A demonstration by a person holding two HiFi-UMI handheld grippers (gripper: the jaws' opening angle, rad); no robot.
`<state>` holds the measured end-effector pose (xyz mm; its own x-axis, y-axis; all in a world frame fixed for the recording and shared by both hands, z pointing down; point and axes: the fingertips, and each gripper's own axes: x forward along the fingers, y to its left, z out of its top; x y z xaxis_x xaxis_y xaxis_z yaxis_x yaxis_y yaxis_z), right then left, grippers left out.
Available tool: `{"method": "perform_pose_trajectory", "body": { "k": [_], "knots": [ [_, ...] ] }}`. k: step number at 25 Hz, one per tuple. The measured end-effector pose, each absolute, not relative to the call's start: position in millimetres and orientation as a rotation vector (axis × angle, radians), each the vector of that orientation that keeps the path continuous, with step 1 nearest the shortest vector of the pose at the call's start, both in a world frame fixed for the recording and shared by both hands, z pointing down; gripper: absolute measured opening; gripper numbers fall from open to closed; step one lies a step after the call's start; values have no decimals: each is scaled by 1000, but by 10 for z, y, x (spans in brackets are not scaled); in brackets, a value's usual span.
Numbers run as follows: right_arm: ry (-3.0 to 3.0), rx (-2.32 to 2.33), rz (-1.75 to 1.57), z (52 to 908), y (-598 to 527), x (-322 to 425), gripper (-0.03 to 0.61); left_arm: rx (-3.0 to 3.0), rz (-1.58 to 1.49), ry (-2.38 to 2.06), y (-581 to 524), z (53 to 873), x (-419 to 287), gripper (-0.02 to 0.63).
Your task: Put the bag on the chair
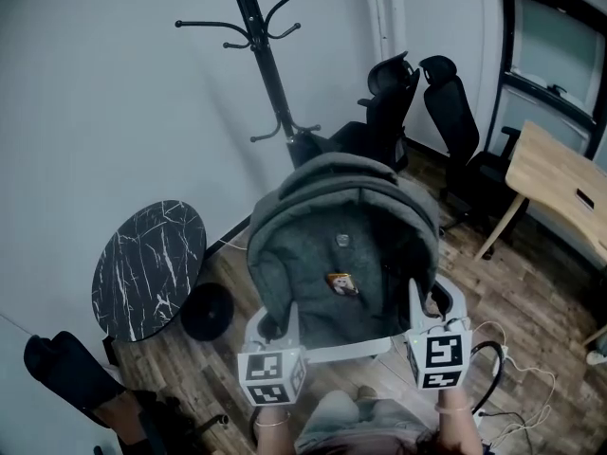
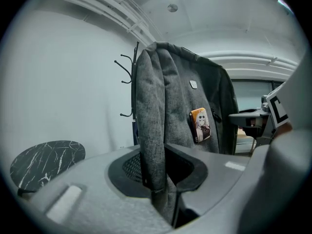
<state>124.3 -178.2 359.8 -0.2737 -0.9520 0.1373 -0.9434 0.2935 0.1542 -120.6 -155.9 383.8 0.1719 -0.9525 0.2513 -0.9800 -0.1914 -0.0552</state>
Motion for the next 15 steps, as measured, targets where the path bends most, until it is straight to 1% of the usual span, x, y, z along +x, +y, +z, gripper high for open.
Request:
{"method": "perform_pose_trajectory", "body": {
  "k": [15],
  "knots": [
    [-2332,1691,17,4030,-2384,985,81,2237,399,-1901,-2084,4256,-1442,83]
  ]
}}
